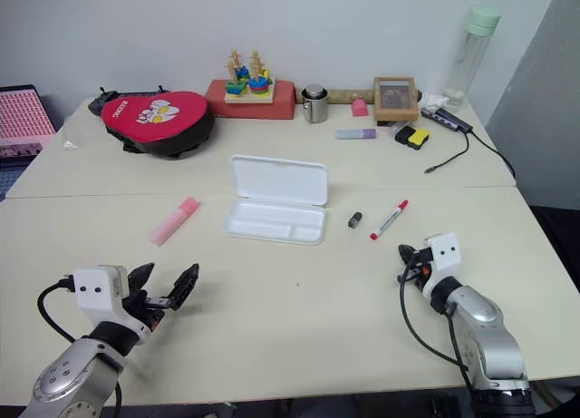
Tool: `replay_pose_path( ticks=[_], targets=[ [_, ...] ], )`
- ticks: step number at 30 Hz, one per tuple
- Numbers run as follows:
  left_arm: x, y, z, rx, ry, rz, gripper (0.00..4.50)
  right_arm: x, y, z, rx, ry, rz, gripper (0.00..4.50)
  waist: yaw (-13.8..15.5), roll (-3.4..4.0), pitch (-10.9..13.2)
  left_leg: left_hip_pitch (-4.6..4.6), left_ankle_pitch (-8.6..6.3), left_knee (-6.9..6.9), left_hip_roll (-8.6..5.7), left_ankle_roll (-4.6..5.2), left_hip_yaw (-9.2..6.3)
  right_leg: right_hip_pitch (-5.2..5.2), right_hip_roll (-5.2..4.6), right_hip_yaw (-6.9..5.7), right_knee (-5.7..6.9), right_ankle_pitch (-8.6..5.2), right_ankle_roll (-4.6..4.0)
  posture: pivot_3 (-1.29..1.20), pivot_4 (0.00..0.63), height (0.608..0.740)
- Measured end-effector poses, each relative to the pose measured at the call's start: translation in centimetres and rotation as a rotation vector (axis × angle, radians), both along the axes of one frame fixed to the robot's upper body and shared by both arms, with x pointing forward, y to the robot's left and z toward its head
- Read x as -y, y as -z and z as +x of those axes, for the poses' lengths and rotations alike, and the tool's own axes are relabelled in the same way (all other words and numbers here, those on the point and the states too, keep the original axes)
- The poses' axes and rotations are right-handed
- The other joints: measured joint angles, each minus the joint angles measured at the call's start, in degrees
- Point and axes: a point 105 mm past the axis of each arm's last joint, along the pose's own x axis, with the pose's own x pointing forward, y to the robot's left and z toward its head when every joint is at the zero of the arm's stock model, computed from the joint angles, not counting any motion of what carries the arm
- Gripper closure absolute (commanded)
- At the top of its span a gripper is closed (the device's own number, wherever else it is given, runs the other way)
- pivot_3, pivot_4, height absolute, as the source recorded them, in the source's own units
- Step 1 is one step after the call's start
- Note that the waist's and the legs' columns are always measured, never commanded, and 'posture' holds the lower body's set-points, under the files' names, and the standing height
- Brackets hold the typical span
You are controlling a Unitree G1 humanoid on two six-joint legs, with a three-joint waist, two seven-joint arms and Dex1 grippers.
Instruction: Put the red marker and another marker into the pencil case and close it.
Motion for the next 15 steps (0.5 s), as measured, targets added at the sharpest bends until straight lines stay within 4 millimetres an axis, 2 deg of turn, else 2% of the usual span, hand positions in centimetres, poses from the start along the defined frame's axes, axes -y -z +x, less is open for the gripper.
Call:
replay_pose_path(
  ticks=[9, 10, 15],
  targets=[
    [0.2, -0.1, 0.0, 0.003, 0.017, -0.016, 0.0, -0.2, -0.4, -0.1, -0.011, -0.01, -0.012, 4.47, 0.0, 0.0, 0.0, 0.0, 0.0, 0.0, 0.0, 0.0, 0.0, 0.0, 0.0, 0.0, 0.0, 0.0, 0.01, 0.0, 0.15, 0.74],
    [0.2, -0.1, 0.0, 0.003, 0.024, -0.013, 0.0, -0.2, -0.5, -0.1, -0.012, -0.014, -0.012, 4.09, 0.0, 0.0, 0.0, 0.0, 0.0, 0.0, 0.0, 0.0, 0.0, 0.0, 0.0, -0.01, 0.0, 0.01, 0.01, 0.0, 0.15, 0.74],
    [0.0, -0.4, 0.0, 0.008, 0.029, 0.003, 0.0, -0.7, -2.0, 0.3, 0.023, -0.047, -0.014, 3.14, -0.04, 0.0, 0.0, 0.0, 0.0, 0.0, 0.0, 0.0, 0.0, 0.0, 0.0, 0.0, 0.0, 0.0, 0.0, 0.0, 0.15, 0.74]
  ],
)
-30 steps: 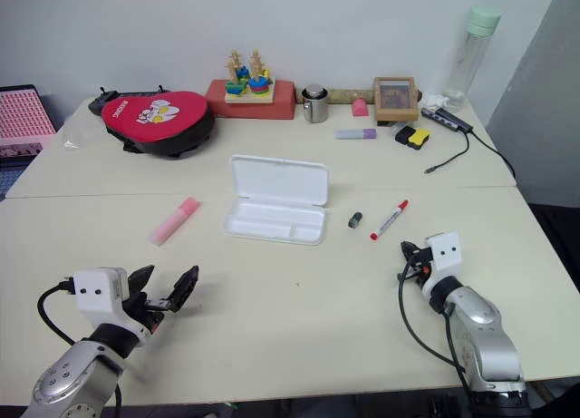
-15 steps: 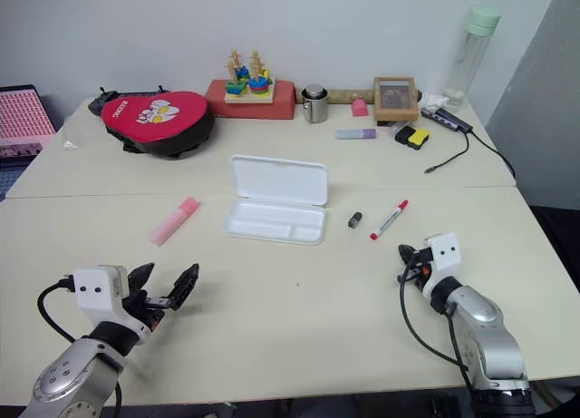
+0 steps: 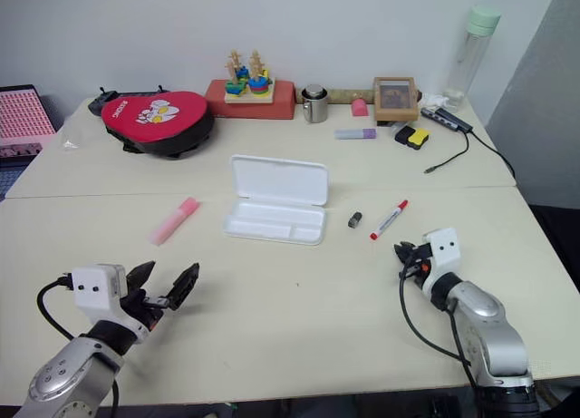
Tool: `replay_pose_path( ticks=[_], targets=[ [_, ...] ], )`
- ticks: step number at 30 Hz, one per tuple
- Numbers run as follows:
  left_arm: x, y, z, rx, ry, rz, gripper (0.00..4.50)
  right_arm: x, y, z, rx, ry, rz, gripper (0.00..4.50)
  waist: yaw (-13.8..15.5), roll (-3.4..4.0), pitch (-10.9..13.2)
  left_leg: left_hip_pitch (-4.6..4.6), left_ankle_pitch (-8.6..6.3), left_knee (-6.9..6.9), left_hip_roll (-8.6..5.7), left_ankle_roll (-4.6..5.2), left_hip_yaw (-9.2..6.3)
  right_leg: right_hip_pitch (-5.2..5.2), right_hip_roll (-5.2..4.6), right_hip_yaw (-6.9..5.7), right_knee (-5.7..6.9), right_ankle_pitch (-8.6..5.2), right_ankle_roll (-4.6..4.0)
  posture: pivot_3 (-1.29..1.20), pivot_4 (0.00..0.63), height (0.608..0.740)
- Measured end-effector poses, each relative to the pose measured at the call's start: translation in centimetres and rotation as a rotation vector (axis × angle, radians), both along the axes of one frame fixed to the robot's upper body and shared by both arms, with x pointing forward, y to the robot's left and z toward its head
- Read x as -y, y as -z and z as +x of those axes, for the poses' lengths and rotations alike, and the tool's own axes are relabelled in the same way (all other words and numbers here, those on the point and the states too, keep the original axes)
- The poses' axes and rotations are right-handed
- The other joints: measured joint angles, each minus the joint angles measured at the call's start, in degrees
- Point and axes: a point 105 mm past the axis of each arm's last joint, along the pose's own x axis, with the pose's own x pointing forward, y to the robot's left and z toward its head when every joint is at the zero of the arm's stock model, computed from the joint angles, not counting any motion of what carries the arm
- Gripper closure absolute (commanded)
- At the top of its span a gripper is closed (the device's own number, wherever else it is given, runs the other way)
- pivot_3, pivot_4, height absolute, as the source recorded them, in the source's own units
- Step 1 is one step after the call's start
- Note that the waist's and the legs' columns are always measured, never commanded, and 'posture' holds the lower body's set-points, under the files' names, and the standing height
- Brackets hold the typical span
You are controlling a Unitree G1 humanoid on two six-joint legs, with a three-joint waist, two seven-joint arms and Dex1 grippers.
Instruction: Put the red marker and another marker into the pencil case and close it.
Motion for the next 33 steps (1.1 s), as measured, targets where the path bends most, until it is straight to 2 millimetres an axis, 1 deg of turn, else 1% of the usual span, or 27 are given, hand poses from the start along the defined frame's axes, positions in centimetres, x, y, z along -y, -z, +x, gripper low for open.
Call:
replay_pose_path(
  ticks=[3, 5, 6, 7, 9, 10, 13, 17, 19, 22, 23, 24, 27, 30, 33],
  targets=[
    [0.1, 0.0, 0.0, -0.001, 0.011, 0.001, 0.0, -0.4, -0.9, 0.1, 0.02, -0.019, 0.006, 2.34, 0.04, 0.0, 0.0, -0.01, 0.0, 0.0, 0.0, 0.0, -0.01, 0.0, 0.0, -0.02, 0.0, 0.0, 0.01, 0.0, 0.15, 0.74],
    [0.1, 0.0, 0.0, 0.0, 0.017, 0.003, 0.0, -0.5, -1.2, 0.2, 0.024, -0.025, -0.001, 1.95, 0.04, 0.0, 0.0, -0.01, 0.0, 0.0, 0.0, 0.0, 0.0, 0.0, 0.0, -0.01, 0.0, 0.01, 0.02, 0.0, 0.15, 0.74],
    [0.1, 0.0, 0.0, -0.001, 0.016, 0.003, 0.0, -0.5, -1.5, 0.2, 0.033, -0.029, -0.009, 1.6, 0.05, 0.0, 0.0, -0.01, 0.0, 0.0, 0.0, 0.0, -0.01, 0.0, 0.0, -0.02, 0.0, 0.04, 0.08, 0.0, 0.15, 0.74],
    [0.1, -0.1, 0.0, 0.0, 0.017, 0.004, 0.0, -0.6, -1.5, 0.1, 0.036, -0.054, -0.039, 1.55, 0.05, 0.01, 0.01, -0.01, 0.0, 0.0, -0.01, 0.0, 0.0, 0.0, 0.0, -0.01, -0.01, 0.1, 0.19, 0.0, 0.15, 0.74],
    [0.0, 0.0, 0.0, -0.001, 0.017, 0.003, 0.0, -0.8, -1.8, 0.2, 0.042, -0.107, -0.095, 1.02, -0.02, 0.01, 0.01, 0.0, 0.0, 0.02, 0.0, 0.0, 0.02, 0.0, 0.0, 0.0, -0.01, 0.11, 0.18, 0.0, 0.15, 0.74],
    [0.1, 0.0, 0.0, -0.001, 0.022, 0.003, 0.0, -0.9, -2.3, 0.5, 0.053, -0.141, -0.119, 0.85, -0.1, 0.02, 0.01, 0.01, 0.0, 0.02, 0.0, 0.0, 0.04, 0.0, 0.0, 0.03, 0.0, 0.1, 0.14, 0.0, 0.15, 0.74],
    [0.2, -0.2, 0.0, 0.002, 0.039, 0.006, 0.0, -1.1, -3.9, 0.8, 0.101, -0.206, -0.156, 0.06, 0.01, -0.01, 0.0, 0.01, 0.0, 0.01, 0.01, 0.0, -0.01, 0.01, 0.01, -0.04, 0.0, 0.12, 0.16, 0.0, 0.15, 0.74],
    [0.2, -0.2, 0.0, 0.001, 0.049, 0.008, 0.0, -2.3, -3.3, 0.1, 0.07, -0.317, -0.169, 0.02, 0.04, 0.0, 0.0, -0.03, 0.0, -0.01, 0.01, 0.0, -0.02, 0.0, 0.0, -0.05, -0.02, 0.13, 0.24, 0.0, 0.15, 0.74],
    [0.3, -0.3, 0.0, -0.007, 0.077, 0.016, 0.0, -3.8, -3.6, -0.4, 0.063, -0.457, -0.212, 0.02, -0.11, 0.03, 0.02, -0.02, 0.0, 0.0, 0.01, 0.0, 0.01, -0.01, 0.0, -0.04, -0.03, 0.14, 0.25, 0.0, 0.15, 0.74],
    [0.5, -0.5, 0.0, -0.019, 0.124, 0.023, 0.0, -6.4, -4.8, -1.0, 0.11, -0.648, -0.258, 0.02, -0.22, 0.03, 0.02, 0.04, 0.0, 0.0, 0.05, 0.0, -0.02, 0.0, 0.02, -0.08, 0.03, 0.14, 0.22, 0.0, 0.15, 0.74],
    [0.6, -0.5, -0.1, -0.031, 0.148, 0.03, 0.0, -7.6, -5.1, -1.1, 0.134, -0.723, -0.282, 0.02, -0.17, 0.02, 0.02, 0.04, 0.0, 0.0, 0.06, 0.01, -0.03, 0.0, 0.04, -0.09, 0.04, 0.14, 0.22, 0.0, 0.15, 0.74],
    [0.6, -0.6, -0.1, -0.036, 0.159, 0.034, 0.0, -8.0, -5.2, -1.0, 0.14, -0.744, -0.288, 0.02, -0.19, 0.02, 0.03, 0.04, 0.0, 0.0, 0.06, 0.01, -0.04, 0.0, 0.04, -0.1, 0.05, 0.14, 0.21, 0.0, 0.15, 0.74],
    [0.4, -1.1, -0.5, -0.068, 0.236, 0.067, 0.0, -10.6, -6.1, -0.7, 0.181, -0.867, -0.292, 0.02, -0.19, 0.02, 0.03, 0.05, 0.0, 0.0, 0.05, 0.0, -0.03, -0.01, 0.04, -0.09, 0.04, 0.14, 0.21, 0.0, 0.15, 0.74],
    [0.4, -1.4, -1.2, -0.108, 0.324, 0.097, 0.0, -12.7, -6.7, -0.1, 0.214, -0.944, -0.317, 0.02, -0.18, 0.02, 0.04, 0.01, 0.0, -0.04, 0.05, 0.0, -0.04, -0.03, 0.03, -0.1, -0.01, 0.13, 0.21, 0.0, 0.15, 0.74],
    [0.4, -1.5, -1.5, -0.119, 0.355, 0.106, 0.0, -13.5, -6.3, 0.1, 0.213, -0.977, -0.333, 0.02, 0.13, 0.03, 0.04, -0.09, -0.01, -0.07, 0.03, -0.01, -0.11, -0.05, 0.01, -0.15, -0.06, 0.12, 0.2, 0.0, 0.15, 0.74]
  ],
)
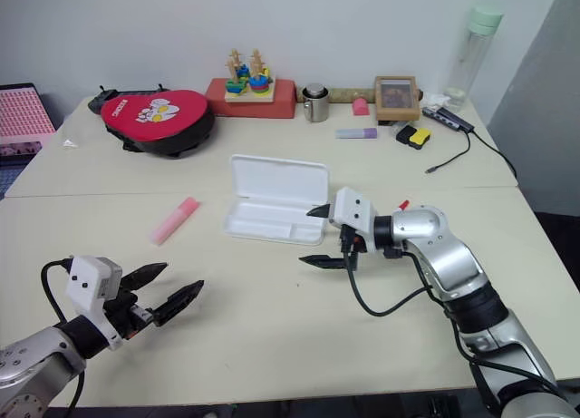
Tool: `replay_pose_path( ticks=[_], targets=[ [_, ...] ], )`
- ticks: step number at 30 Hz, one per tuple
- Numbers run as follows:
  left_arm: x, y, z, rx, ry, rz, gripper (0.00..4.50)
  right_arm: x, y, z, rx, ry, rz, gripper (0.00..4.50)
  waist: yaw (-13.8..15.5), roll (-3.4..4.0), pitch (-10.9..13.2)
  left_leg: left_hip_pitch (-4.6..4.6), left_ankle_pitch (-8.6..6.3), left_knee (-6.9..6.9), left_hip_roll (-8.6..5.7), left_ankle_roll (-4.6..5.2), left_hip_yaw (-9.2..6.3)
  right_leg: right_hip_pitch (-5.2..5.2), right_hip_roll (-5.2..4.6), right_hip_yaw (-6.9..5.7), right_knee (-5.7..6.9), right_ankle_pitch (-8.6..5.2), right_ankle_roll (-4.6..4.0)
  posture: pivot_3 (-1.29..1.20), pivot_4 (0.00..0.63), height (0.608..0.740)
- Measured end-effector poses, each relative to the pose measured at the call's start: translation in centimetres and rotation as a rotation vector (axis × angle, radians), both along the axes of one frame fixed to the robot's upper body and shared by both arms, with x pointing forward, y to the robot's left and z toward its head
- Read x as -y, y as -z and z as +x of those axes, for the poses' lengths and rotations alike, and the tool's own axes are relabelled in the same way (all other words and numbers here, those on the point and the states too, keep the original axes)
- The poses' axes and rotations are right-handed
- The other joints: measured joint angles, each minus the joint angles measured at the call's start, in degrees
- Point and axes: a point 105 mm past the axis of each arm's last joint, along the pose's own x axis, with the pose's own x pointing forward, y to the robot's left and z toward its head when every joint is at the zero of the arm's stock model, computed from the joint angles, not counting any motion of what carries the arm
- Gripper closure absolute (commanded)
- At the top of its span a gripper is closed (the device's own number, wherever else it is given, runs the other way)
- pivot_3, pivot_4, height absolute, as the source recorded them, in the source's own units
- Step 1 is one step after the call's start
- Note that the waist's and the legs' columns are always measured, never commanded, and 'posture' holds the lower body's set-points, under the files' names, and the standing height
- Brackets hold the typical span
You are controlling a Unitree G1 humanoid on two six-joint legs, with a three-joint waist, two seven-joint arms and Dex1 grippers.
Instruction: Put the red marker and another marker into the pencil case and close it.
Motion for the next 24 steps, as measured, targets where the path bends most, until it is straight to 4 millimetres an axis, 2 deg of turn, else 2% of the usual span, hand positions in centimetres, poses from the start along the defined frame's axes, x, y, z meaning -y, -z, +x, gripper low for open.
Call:
replay_pose_path(
  ticks=[3, 6, 11, 18, 22, 24],
  targets=[
    [-0.2, 0.1, -1.0, -0.057, 0.072, 0.058, 0.0, -1.6, 0.6, 0.3, -0.022, -0.044, -0.033, 0.02, -0.26, -0.01, 0.03, 0.02, 0.0, -0.02, 0.02, -0.01, 0.03, -0.05, 0.01, 0.01, 0.05, 0.08, -0.21, 0.0, 0.15, 0.74],
    [-0.6, -0.7, -1.4, -0.074, 0.135, 0.129, 0.0, -2.7, 1.6, 0.5, -0.011, -0.084, -0.109, 0.02, -0.38, 0.05, 0.06, 0.04, 0.0, -0.03, 0.05, -0.01, 0.03, -0.07, 0.03, -0.01, 0.09, -0.07, -0.02, 0.0, 0.15, 0.74],
    [-1.1, -1.9, -1.1, -0.05, 0.16, 0.207, 0.0, -2.3, 3.9, 1.5, -0.065, -0.044, -0.169, 0.02, -0.26, 0.05, 0.06, 0.04, 0.0, -0.01, 0.03, -0.01, 0.05, -0.06, 0.03, 0.03, 0.08, -0.06, -0.02, 0.0, 0.15, 0.74],
    [-0.6, -3.2, 0.0, 0.023, 0.168, 0.232, 0.0, -3.2, 4.4, 3.5, -0.057, 0.017, -0.203, 0.02, -0.43, 0.05, 0.06, 0.06, 0.0, -0.03, 0.05, -0.01, 0.05, -0.11, 0.05, 0.01, 0.16, 0.08, -0.25, 0.0, 0.15, 0.74],
    [-0.3, -2.8, 0.1, 0.01, 0.179, 0.227, 0.0, -2.6, 5.5, 4.1, -0.087, 0.051, -0.244, 0.02, -0.46, 0.05, 0.06, 0.02, 0.0, -0.04, 0.04, -0.01, 0.06, -0.11, 0.04, 0.03, 0.12, 0.09, -0.26, 0.0, 0.15, 0.74],
    [-0.2, -2.8, 0.1, 0.011, 0.179, 0.225, 0.0, -2.3, 5.9, 4.2, -0.092, 0.059, -0.265, 0.37, -0.46, 0.05, 0.06, 0.02, 0.0, -0.04, 0.04, -0.01, 0.05, -0.12, 0.04, 0.02, 0.12, 0.09, -0.26, 0.0, 0.15, 0.74]
  ],
)
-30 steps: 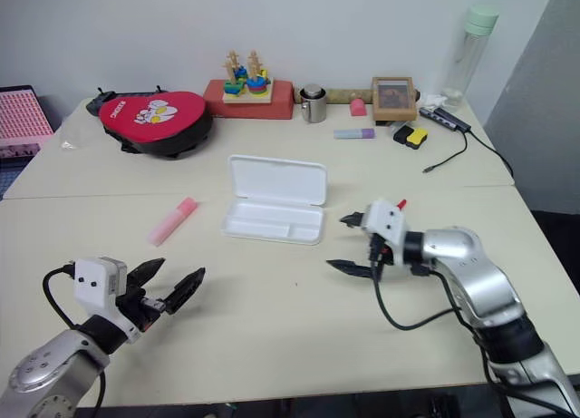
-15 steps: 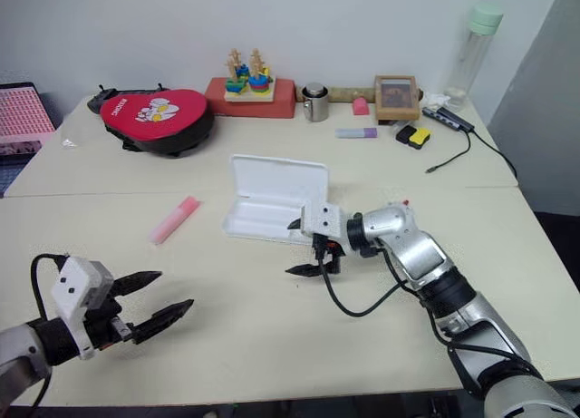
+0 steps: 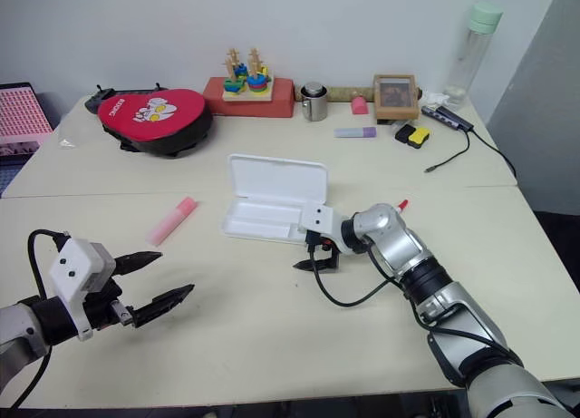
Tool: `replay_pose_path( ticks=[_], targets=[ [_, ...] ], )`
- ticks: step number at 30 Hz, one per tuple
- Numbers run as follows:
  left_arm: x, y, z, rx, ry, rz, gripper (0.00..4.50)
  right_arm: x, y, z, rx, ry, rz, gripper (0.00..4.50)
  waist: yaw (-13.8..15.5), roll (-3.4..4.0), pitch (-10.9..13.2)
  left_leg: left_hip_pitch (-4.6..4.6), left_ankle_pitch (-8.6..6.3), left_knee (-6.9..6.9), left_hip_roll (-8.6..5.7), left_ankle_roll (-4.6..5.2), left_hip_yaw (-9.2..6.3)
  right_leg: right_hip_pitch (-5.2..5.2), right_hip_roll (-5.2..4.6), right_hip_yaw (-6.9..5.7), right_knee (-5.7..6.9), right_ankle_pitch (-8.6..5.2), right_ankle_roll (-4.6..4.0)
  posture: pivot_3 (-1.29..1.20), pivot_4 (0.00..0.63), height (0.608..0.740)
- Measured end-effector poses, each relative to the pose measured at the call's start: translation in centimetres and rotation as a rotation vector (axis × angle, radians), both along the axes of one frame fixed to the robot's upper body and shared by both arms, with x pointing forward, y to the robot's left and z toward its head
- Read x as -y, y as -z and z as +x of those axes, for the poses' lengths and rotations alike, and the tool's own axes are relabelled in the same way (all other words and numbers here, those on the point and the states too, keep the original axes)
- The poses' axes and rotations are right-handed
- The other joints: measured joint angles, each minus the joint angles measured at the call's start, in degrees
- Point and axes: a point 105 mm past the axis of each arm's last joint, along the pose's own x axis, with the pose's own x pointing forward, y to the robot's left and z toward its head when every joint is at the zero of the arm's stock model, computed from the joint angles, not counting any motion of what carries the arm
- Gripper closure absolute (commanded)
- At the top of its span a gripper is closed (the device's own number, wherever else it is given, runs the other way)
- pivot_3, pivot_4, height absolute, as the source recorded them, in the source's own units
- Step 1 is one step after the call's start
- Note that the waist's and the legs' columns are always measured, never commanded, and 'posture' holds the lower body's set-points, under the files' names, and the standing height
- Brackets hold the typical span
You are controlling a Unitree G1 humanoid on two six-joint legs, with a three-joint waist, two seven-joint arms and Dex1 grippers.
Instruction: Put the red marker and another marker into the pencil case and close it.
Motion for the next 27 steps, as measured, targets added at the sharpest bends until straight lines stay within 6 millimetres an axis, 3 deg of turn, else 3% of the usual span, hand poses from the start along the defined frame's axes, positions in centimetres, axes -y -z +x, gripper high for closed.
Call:
replay_pose_path(
  ticks=[17, 27],
  targets=[
    [0.3, 0.2, 0.4, 0.017, -0.008, -0.002, 0.0, 0.5, 0.0, -0.8, 0.006, -0.066, -0.092, 4.42, 0.03, 0.0, 0.0, 0.02, 0.0, 0.0, 0.0, 0.0, -0.01, 0.0, 0.01, -0.01, 0.03, 0.01, 0.0, 0.0, 0.15, 0.74],
    [0.4, 0.3, 0.5, 0.021, -0.009, -0.002, 0.0, 0.8, -0.2, -1.5, 0.002, -0.088, -0.097, 4.42, 0.04, -0.01, 0.0, 0.02, 0.0, 0.0, 0.0, 0.0, -0.01, 0.0, 0.0, -0.01, 0.03, 0.01, 0.0, 0.0, 0.15, 0.74]
  ],
)
